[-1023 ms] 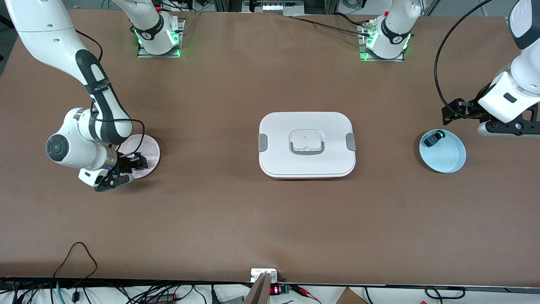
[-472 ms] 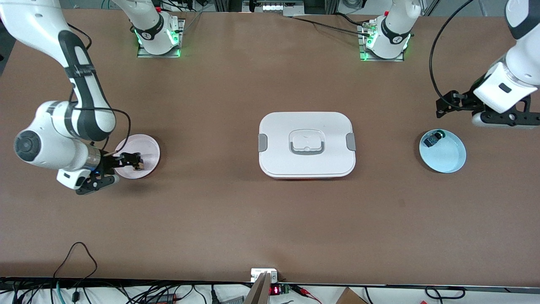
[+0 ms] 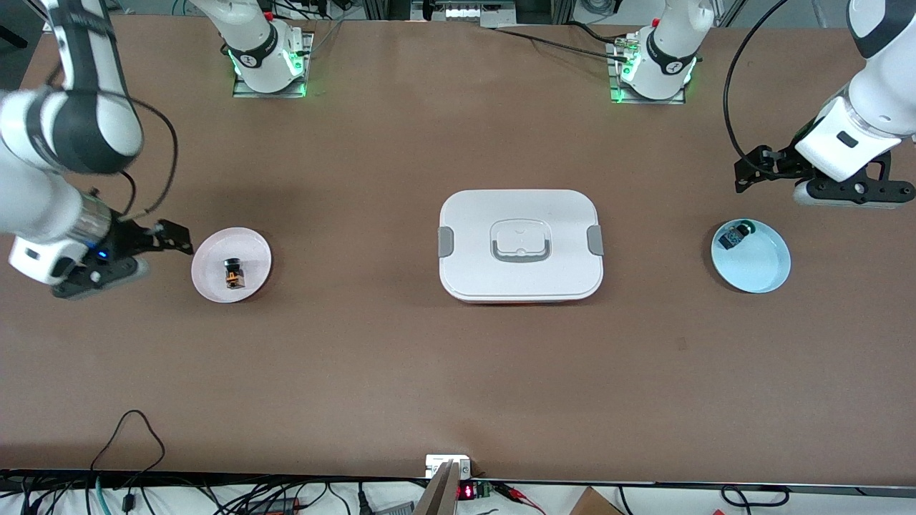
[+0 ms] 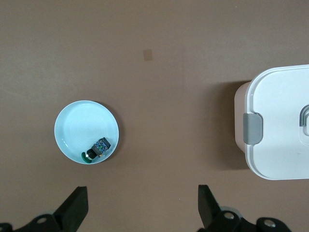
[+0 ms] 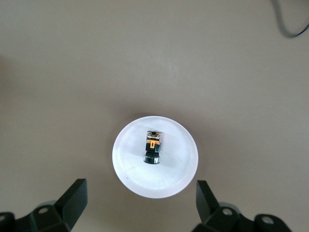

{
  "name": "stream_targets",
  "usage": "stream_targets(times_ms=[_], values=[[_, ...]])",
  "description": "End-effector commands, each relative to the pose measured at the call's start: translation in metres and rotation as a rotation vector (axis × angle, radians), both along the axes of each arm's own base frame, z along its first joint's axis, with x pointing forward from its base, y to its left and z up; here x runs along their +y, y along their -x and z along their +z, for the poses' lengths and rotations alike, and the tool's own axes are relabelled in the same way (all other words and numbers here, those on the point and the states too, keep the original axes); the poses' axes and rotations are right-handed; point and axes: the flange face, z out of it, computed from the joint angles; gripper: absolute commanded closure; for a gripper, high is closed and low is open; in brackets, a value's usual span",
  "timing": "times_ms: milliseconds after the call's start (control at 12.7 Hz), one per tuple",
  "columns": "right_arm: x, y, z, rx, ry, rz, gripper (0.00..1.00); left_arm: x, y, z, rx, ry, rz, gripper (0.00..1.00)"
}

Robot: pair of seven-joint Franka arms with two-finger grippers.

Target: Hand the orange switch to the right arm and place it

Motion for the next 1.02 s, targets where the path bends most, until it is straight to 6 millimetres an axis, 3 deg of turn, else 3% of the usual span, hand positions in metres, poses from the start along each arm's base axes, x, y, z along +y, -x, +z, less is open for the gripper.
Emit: stream_targets(times_ms=[0,157,472,708,944], values=[[0.001,-0.003,0.057,0.007,0.013,-0.005,0.00,0.004,0.006,0.006,-0.015,-0.009,0.019,0.00],[0.003,-0.005,0.082,0.019,-0.002,0.004,0.00,0.004,0.005,0.008,-0.021,-0.008,0.019,0.00],[0.035,0.002,0.095,0.022,0.008,-0.034,0.00,0.002,0.004,0.012,-0.027,-0.008,0.013,0.00],[0.051,0.023,0.112,0.078,0.023,-0.131,0.00,0.002,0.005,0.013,-0.027,-0.008,0.013,0.00],[0.050,0.026,0.115,0.084,0.024,-0.116,0.00,-0.001,0.005,0.013,-0.027,-0.008,0.008,0.00]])
